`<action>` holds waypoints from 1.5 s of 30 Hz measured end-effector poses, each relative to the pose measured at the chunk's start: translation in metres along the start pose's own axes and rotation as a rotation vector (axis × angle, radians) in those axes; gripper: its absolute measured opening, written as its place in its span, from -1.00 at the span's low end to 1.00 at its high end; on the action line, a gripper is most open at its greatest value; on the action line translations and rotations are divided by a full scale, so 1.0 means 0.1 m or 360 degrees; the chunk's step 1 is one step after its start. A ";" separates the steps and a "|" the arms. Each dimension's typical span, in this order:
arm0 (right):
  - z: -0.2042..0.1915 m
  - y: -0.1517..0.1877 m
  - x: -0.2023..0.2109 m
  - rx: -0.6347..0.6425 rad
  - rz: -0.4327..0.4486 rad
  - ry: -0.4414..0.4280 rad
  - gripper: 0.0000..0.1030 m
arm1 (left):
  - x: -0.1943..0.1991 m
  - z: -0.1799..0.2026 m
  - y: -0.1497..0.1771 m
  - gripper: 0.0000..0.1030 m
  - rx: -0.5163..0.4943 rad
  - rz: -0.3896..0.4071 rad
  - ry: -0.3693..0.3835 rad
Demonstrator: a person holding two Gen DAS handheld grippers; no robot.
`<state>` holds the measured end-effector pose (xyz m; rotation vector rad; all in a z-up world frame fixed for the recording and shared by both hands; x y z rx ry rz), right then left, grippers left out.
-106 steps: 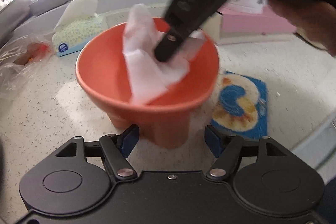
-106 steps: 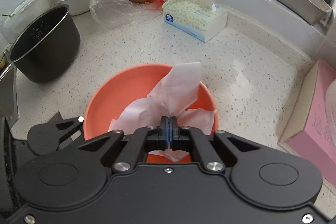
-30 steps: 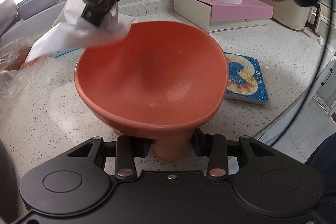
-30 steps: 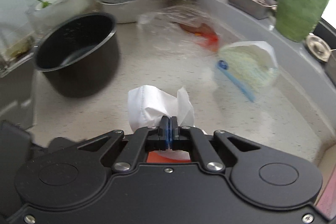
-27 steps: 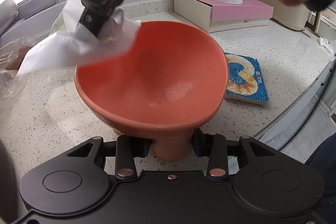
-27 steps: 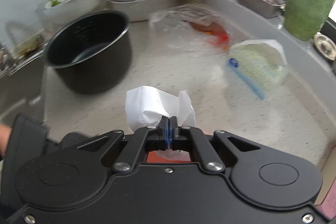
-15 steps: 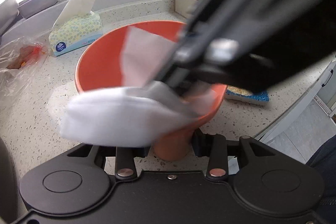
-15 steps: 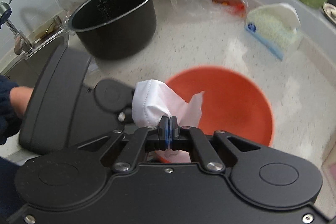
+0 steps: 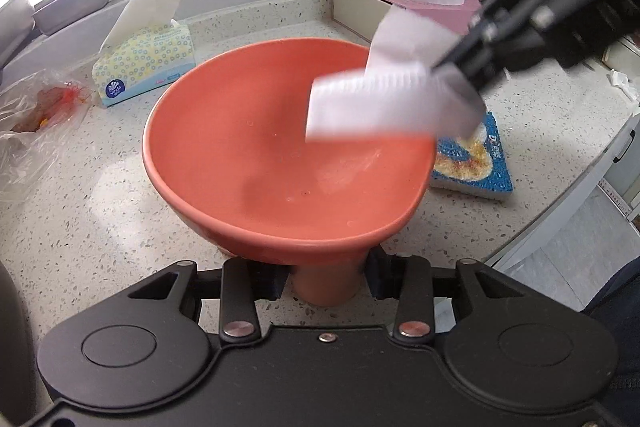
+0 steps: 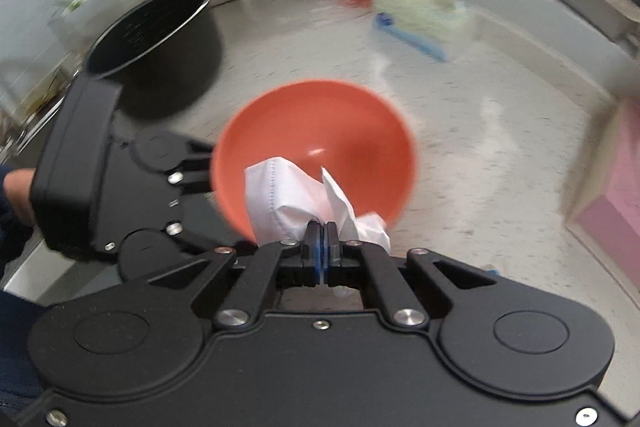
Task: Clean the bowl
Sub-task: 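Wipe the orange bowl's inner wall and rim with the tissue in the right gripper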
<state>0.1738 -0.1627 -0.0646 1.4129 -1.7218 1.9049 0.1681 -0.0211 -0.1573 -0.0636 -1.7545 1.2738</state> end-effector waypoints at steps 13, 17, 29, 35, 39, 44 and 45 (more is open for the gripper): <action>0.19 -0.47 -0.58 -0.0034 0.0083 0.0029 -0.96 | 0.02 0.05 0.01 -0.26 -0.0003 -0.0006 -0.0013; 0.01 -0.51 -0.84 -0.0006 0.0019 -0.0052 -0.96 | 0.03 0.08 0.02 -0.26 -0.0004 -0.0002 -0.0030; -0.32 -0.14 -0.73 0.0214 -0.0211 -0.0165 -0.96 | 0.02 0.06 0.01 -0.26 0.0004 -0.0003 -0.0013; -0.06 -0.12 -0.59 0.0185 -0.0173 -0.0014 -0.96 | 0.03 0.06 0.01 -0.27 0.0002 0.0005 -0.0012; 0.06 -0.21 -0.60 0.0115 -0.0098 0.0035 -0.96 | 0.03 0.06 0.01 -0.27 0.0032 0.0010 -0.0014; 0.00 -0.32 -0.77 0.0027 -0.0045 0.0009 -0.96 | 0.04 0.06 0.02 -0.27 0.0039 0.0015 -0.0024; -0.05 -0.32 -0.82 0.0028 -0.0051 -0.0014 -0.96 | 0.05 0.06 0.02 -0.27 0.0041 0.0016 -0.0027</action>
Point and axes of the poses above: each gripper's, at about its wrist camera, not at the fingertips, and x roughly against the way its jaws point, z to its right, y to its underside, the point moved 1 cm from there along -x, roughly the way its jaws point, and after that the axes turned 9 degrees about z, right-handed, at the moved point
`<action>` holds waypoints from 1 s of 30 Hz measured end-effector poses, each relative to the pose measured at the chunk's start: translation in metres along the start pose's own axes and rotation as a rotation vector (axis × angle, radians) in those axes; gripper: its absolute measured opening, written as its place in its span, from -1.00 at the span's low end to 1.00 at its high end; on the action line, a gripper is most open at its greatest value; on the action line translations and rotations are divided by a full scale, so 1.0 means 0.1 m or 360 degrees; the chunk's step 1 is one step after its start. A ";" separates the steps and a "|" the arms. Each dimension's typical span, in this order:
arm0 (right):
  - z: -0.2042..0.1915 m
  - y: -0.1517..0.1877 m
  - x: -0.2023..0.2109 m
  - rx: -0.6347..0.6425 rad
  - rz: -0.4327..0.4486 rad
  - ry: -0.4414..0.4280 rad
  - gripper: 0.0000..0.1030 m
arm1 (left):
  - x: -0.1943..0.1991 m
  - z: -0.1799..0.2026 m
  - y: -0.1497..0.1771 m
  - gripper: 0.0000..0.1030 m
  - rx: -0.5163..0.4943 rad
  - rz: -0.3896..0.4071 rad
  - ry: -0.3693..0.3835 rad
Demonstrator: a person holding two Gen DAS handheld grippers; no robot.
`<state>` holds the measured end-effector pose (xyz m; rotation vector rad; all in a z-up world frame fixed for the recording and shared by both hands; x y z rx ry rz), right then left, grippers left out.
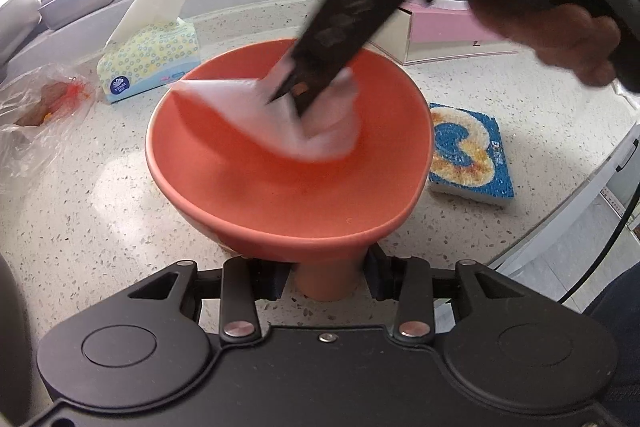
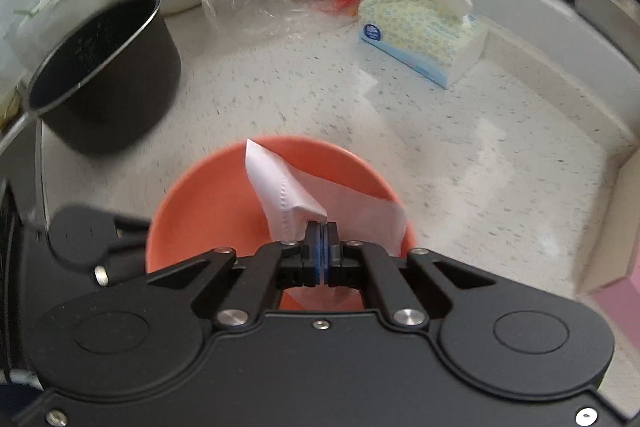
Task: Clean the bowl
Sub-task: 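Wipe the orange bowl's inner wall and rim with the tissue in the right gripper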
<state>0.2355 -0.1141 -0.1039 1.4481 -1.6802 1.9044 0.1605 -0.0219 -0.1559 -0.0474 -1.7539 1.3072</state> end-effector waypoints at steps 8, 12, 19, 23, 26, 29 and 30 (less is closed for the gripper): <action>-0.43 0.15 0.05 0.0186 -0.0066 -0.0159 -0.96 | -0.02 -0.01 -0.02 -0.27 0.0005 -0.0010 -0.0007; -0.36 0.29 0.29 0.0242 -0.0092 -0.0109 -0.96 | -0.02 -0.01 -0.02 -0.26 0.0009 -0.0010 -0.0008; 0.00 0.31 0.74 0.0079 0.0037 0.0038 -0.96 | -0.01 -0.02 -0.04 -0.26 0.0006 -0.0018 0.0000; 0.30 0.15 0.85 -0.0095 0.0184 0.0102 -0.96 | -0.01 -0.03 -0.04 -0.26 0.0003 -0.0025 0.0003; 0.53 0.04 0.75 -0.0206 0.0232 0.0123 -0.96 | -0.02 -0.03 -0.04 -0.26 0.0004 -0.0028 0.0007; 0.75 -0.03 0.53 -0.0346 0.0224 0.0074 -0.96 | -0.02 -0.04 -0.03 -0.26 0.0004 -0.0028 0.0008; 0.79 -0.04 0.46 -0.0365 0.0213 0.0068 -0.96 | -0.02 -0.04 -0.03 -0.26 0.0006 -0.0029 0.0007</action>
Point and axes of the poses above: each gripper's, at about its wrist camera, not at the fingertips, and x roughly against the way its jaws point, z to its right, y to its underside, the point moved 1 cm from there along -x, roughly the way its jaws point, and after that the axes turned 9 degrees about z, right-handed, at the moved point
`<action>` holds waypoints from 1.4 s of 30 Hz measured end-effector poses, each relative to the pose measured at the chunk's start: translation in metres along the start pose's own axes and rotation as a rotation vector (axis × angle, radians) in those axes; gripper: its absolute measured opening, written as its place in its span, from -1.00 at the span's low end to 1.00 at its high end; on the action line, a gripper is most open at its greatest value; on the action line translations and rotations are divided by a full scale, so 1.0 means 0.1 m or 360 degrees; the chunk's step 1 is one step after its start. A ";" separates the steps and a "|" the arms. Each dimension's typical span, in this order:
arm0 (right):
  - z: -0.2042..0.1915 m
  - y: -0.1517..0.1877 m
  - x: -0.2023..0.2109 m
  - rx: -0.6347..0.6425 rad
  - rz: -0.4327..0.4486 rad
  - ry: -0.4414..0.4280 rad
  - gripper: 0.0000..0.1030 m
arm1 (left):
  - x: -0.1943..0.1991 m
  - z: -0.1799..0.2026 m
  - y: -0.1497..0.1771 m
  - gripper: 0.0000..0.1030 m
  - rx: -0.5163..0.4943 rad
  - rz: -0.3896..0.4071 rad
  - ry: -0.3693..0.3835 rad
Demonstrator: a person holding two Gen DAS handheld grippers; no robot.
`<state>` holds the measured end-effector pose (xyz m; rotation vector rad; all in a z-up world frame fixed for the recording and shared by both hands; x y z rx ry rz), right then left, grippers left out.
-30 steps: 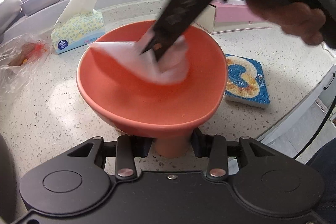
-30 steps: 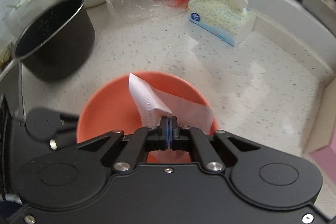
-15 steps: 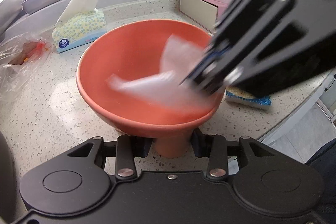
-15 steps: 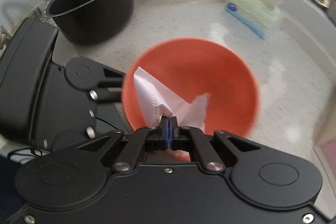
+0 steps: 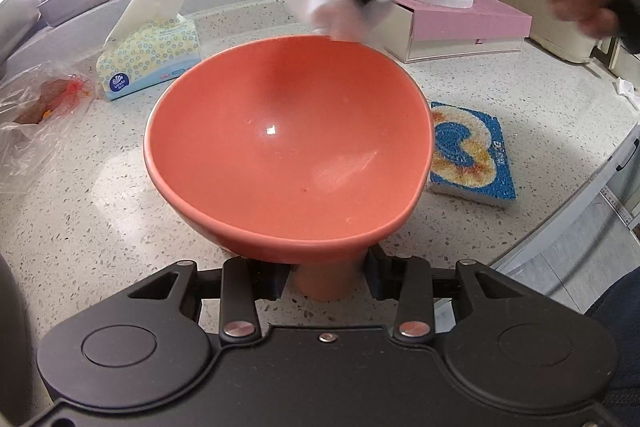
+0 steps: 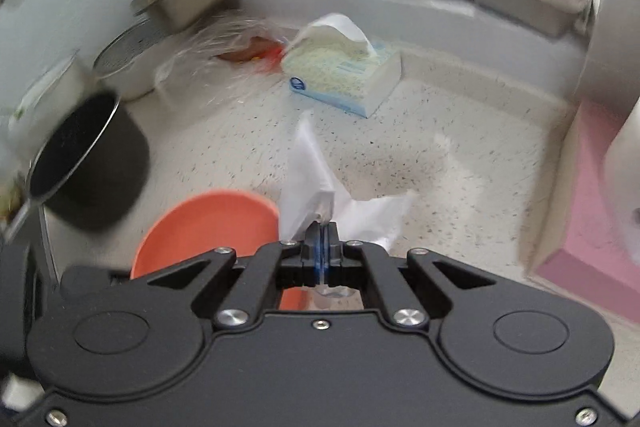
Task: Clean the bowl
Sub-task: 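Wipe the orange bowl's inner wall and rim with the tissue in the right gripper, then wipe under the bowl's rim with the tissue in the right gripper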
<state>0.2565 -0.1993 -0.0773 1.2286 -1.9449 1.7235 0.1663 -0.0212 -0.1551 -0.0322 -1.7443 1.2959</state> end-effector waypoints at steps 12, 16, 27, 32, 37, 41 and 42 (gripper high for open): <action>0.80 0.39 -0.51 -0.0726 -0.0226 -0.0319 -0.95 | -0.01 0.00 0.00 -0.25 0.0055 0.0013 -0.0022; 0.83 0.61 -0.44 -0.0770 -0.0252 -0.0342 -0.95 | -0.02 0.00 -0.02 -0.26 0.0069 0.0007 -0.0024; 0.42 0.79 -0.14 -0.0372 -0.0164 -0.0242 -0.95 | -0.03 -0.18 -0.04 -0.23 0.0177 -0.0030 0.0055; 0.18 0.85 0.08 -0.0107 -0.0168 -0.0354 -0.95 | -0.05 -0.22 -0.05 -0.23 0.0136 -0.0056 0.0085; -0.27 0.93 0.13 0.0354 -0.0086 -0.0398 -0.95 | -0.05 -0.27 -0.05 -0.23 0.0108 -0.0063 0.0128; -0.50 0.96 0.09 0.0740 -0.0006 -0.0346 -0.96 | -0.05 -0.32 -0.04 -0.23 0.0082 -0.0069 0.0150; -0.53 0.97 0.09 0.0836 0.0001 -0.0339 -0.97 | -0.05 -0.34 -0.04 -0.23 0.0079 -0.0071 0.0153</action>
Point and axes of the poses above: each gripper's, at about its wrist camera, not at the fingertips, and x roughly against the way its jaws point, z to its right, y to its underside, the point moved 1 cm from there along -x, roughly the way its jaws point, and after that the axes turned 9 degrees about z, right-handed, at the moved point
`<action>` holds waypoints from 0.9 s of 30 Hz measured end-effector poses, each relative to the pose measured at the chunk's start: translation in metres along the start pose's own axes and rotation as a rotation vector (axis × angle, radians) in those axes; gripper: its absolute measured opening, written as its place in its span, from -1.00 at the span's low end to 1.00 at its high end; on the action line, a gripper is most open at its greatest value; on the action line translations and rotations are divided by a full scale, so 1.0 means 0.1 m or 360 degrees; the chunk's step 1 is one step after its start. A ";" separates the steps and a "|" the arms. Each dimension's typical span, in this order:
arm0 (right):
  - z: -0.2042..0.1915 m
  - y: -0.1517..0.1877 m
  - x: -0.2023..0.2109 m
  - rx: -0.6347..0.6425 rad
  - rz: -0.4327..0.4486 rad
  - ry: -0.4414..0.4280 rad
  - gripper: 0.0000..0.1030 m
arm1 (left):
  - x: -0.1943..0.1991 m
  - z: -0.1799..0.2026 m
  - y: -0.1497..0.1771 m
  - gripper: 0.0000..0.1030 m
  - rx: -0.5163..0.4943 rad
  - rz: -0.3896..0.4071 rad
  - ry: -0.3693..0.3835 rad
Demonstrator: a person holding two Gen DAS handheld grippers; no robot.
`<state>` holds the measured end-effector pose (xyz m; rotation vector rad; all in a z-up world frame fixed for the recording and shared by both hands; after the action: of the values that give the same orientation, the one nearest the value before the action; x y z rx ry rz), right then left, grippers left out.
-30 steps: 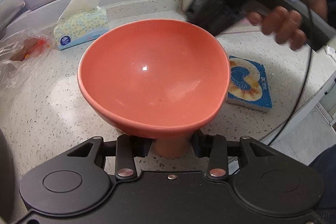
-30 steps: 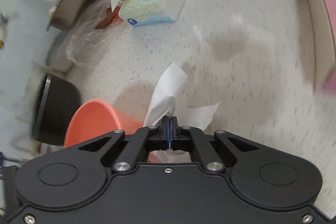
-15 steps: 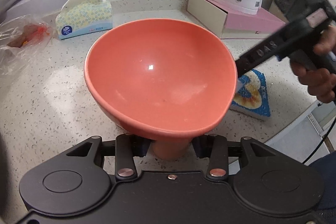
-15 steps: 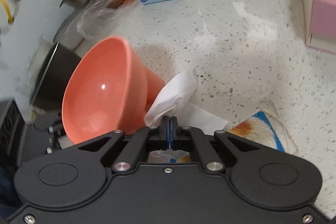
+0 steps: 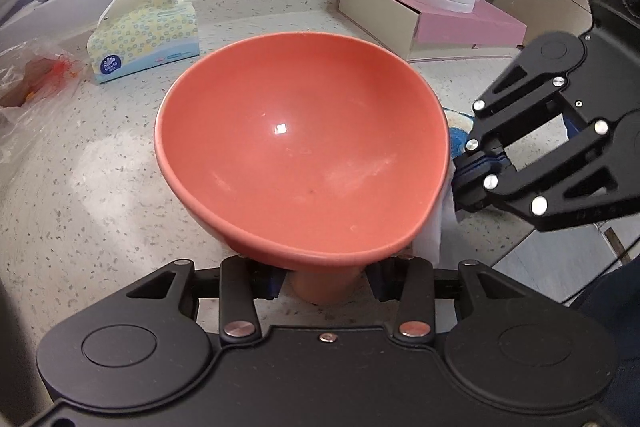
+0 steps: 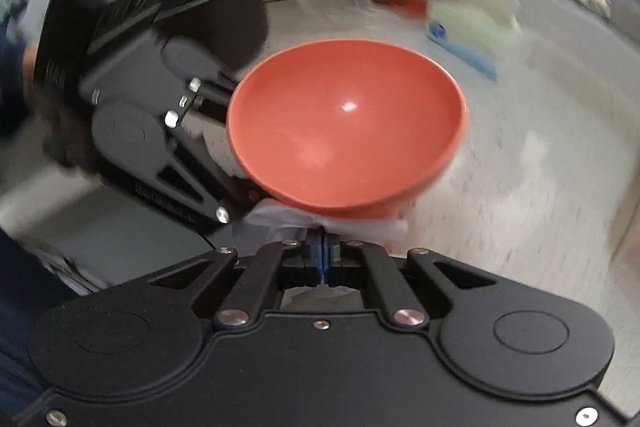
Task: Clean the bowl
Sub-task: 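Wipe under the bowl's rim with the tissue in the right gripper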
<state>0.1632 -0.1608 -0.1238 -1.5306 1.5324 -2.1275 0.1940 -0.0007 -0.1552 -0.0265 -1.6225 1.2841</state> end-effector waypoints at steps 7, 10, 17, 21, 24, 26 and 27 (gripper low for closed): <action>0.09 0.04 0.02 0.0378 -0.0076 0.0113 -0.96 | 0.02 -0.09 0.00 -0.23 -0.0051 -0.0002 0.0055; 0.24 0.02 0.00 0.0445 -0.0060 0.0177 -0.96 | 0.02 -0.12 -0.01 -0.23 -0.0071 -0.0001 0.0079; 0.45 -0.19 -0.15 0.0838 -0.0016 0.0197 -0.96 | 0.02 -0.07 0.01 -0.23 -0.0149 0.0005 0.0114; 0.51 -0.31 -0.27 0.1220 -0.0056 0.0106 -0.97 | 0.03 0.08 0.07 -0.26 -0.0311 0.0030 0.0124; 0.52 -0.36 -0.30 0.1629 -0.0091 -0.0065 -0.98 | 0.03 0.10 0.09 -0.27 -0.0334 0.0053 0.0152; 0.56 -0.38 -0.34 0.1868 -0.0123 -0.0181 -0.98 | 0.03 0.09 0.10 -0.27 -0.0339 0.0067 0.0163; 0.59 -0.40 -0.36 0.1983 -0.0125 -0.0230 -0.98 | 0.03 0.09 0.11 -0.27 -0.0341 0.0071 0.0165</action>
<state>0.2426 -0.1588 -0.1183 -1.1487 -0.0576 -2.1497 0.1805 -0.0010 -0.1601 -0.2582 -1.6706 1.1183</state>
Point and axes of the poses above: each gripper's, at about its wrist camera, not at the fingertips, and x roughly against the way its jaws point, z to its right, y to its underside, the point moved 1 cm from there along -x, roughly the way its jaws point, and after that the axes turned 9 degrees about z, right-handed, at the moved point
